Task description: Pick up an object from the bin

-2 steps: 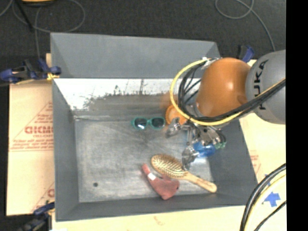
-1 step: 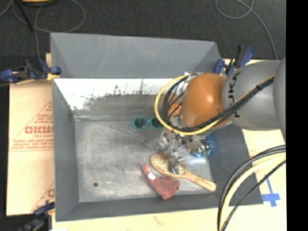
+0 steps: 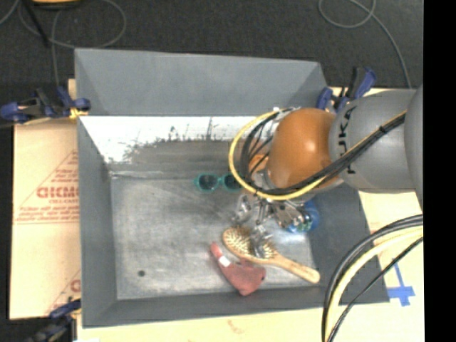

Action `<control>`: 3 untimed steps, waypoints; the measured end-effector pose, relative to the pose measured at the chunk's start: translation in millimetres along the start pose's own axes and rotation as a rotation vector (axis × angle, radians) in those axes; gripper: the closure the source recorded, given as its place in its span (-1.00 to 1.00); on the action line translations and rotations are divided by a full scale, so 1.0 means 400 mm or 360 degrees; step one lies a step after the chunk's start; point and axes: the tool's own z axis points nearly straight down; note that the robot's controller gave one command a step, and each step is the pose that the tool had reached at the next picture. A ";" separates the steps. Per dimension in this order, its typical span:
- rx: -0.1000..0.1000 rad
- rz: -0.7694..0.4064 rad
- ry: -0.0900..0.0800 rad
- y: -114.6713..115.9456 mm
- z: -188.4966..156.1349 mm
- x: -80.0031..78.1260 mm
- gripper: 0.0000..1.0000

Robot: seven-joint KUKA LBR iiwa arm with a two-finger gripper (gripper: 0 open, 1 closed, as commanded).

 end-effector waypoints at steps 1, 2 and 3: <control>0.0009 -0.0010 -0.0025 0.004 -0.049 -0.006 1.00; 0.0006 0.0044 -0.0025 0.003 -0.146 -0.008 1.00; 0.0008 0.0013 -0.0027 -0.005 -0.431 0.019 1.00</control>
Offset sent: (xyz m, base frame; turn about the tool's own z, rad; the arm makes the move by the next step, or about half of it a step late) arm 0.0035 0.0024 0.0624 0.0312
